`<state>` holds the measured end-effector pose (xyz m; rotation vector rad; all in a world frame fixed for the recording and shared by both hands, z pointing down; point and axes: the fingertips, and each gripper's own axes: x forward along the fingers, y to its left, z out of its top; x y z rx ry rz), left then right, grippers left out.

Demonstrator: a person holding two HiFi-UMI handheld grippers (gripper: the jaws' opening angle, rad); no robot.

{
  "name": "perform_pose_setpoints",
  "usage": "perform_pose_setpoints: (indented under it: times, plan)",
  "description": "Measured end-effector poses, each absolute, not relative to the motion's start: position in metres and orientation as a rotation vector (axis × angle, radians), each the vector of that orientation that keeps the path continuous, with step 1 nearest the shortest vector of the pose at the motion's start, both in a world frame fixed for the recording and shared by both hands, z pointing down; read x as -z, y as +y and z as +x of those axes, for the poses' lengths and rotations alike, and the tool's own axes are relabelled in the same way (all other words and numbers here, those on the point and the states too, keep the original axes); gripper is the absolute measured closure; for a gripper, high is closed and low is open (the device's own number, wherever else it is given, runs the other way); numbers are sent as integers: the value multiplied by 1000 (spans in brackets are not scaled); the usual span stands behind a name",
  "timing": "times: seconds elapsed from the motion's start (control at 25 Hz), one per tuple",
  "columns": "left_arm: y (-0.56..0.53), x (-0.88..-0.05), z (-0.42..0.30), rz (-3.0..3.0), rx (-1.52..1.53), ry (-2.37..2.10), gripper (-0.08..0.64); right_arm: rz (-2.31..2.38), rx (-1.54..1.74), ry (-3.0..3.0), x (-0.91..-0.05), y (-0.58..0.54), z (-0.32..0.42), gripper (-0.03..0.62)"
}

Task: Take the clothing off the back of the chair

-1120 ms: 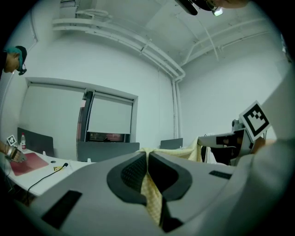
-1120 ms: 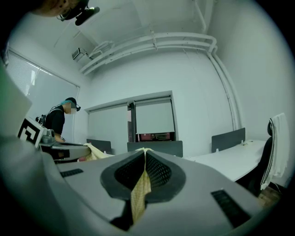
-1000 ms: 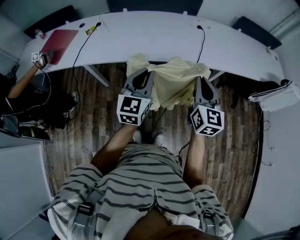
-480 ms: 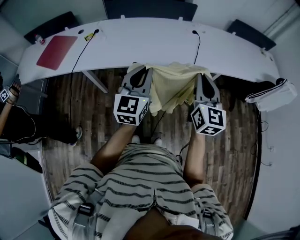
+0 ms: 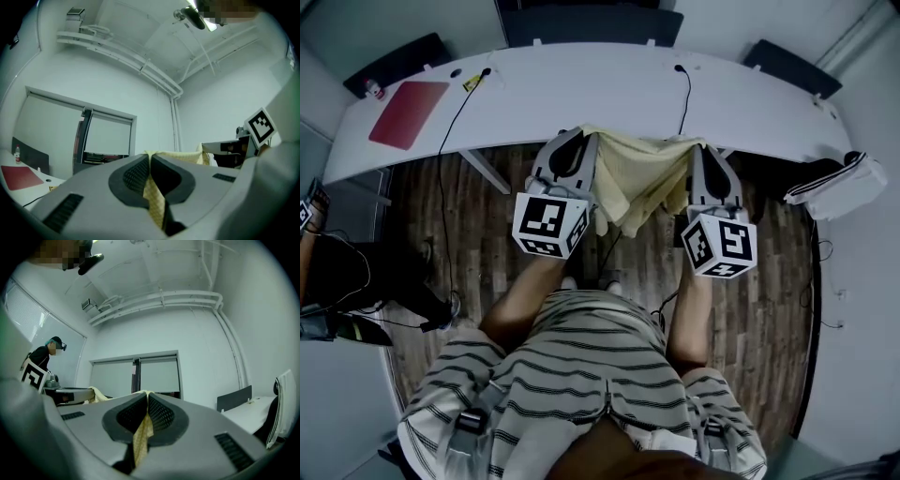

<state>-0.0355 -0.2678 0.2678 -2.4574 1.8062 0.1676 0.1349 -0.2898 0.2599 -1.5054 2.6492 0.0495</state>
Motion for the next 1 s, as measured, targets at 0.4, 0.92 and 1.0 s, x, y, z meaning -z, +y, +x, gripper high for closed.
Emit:
perform_pose_setpoints:
  times: [0.4, 0.92, 1.0]
  plan:
    - [-251, -235, -38, -2439, -223, 1761, 532, -1485, -65, 2619, -232, -268, 134, 568]
    - [-221, -256, -35, -2448, -152, 1762, 532, -1471, -43, 2641, -257, -233, 131, 568]
    - [-219, -267, -36, -2460, -130, 1778, 531, -1478, -7, 2656, -270, -232, 132, 568]
